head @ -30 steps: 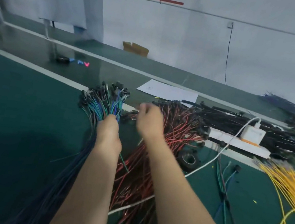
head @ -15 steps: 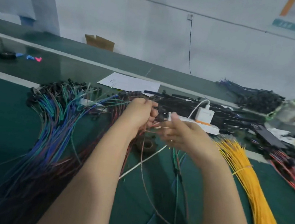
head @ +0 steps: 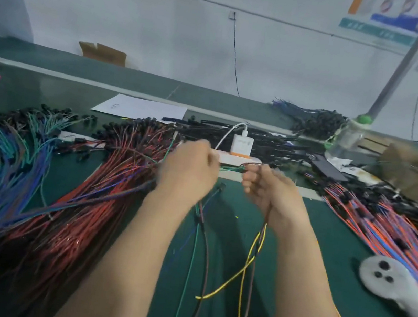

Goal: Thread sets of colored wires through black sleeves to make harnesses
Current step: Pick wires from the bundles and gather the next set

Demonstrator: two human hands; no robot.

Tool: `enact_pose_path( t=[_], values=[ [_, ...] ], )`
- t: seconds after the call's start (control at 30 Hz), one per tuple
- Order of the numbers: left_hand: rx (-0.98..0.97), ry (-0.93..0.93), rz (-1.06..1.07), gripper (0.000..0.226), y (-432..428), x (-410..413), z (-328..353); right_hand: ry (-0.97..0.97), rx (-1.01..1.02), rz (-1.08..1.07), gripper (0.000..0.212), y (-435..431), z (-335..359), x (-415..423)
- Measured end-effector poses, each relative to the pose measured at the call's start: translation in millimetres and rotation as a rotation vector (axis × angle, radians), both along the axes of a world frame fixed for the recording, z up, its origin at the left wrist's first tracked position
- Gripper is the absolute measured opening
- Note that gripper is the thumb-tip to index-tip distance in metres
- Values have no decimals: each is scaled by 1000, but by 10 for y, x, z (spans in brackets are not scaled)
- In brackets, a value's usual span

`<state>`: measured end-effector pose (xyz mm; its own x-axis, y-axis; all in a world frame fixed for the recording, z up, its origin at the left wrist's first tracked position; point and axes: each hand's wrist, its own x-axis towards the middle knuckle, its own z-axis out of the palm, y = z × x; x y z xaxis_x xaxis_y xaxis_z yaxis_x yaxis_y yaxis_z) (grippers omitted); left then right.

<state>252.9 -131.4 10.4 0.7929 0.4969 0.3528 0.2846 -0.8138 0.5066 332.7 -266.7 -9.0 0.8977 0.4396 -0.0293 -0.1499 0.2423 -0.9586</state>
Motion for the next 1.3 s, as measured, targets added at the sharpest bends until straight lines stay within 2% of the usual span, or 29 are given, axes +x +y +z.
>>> enact_pose_path(
  t=[0.07,0.13,0.27,0.37,0.5,0.57,0.63,0.7,0.77,0.83,0.97,1.07,1.13,1.17,1.3],
  values=[
    [87,192,172,41,276,-61,-108,29,27,-72,34,-130,11,48],
    [59,428,172,50,467,-110,-210,35,48,-124,33,-221,2,81],
    [-262,519,-169,53,276,-14,-390,-7,20,-118,32,-187,-38,40],
    [-385,358,-241,46,-53,93,-430,-56,-77,-144,28,-141,-80,25],
    [-720,24,-276,29,-584,295,-326,-32,-178,-258,25,-182,-174,80],
    [-822,-52,-346,23,-844,353,-278,-4,-227,-312,24,-247,-229,101],
    [-749,-37,-408,19,-999,373,-291,38,-229,-390,36,-346,-261,143],
    [-607,30,-410,26,-1018,375,-344,162,-30,-359,45,-422,-257,181],
    [-462,91,-353,30,-971,365,-400,216,110,-274,34,-434,-261,190],
    [-336,100,-261,26,-912,333,-440,146,15,-248,16,-401,-289,177],
    [-121,33,-180,19,-801,271,-487,93,-111,-264,20,-291,-334,153],
    [-92,25,-175,16,-715,273,-486,67,-180,-336,25,-205,-361,196],
    [-198,100,-209,18,-646,307,-489,38,-208,-348,25,-159,-387,210],
    [-311,132,-245,19,-604,332,-508,26,-219,-333,24,-146,-405,212],
    [-897,171,-293,18,-462,374,-695,2,-279,-205,16,-136,-509,216]
  ],
)
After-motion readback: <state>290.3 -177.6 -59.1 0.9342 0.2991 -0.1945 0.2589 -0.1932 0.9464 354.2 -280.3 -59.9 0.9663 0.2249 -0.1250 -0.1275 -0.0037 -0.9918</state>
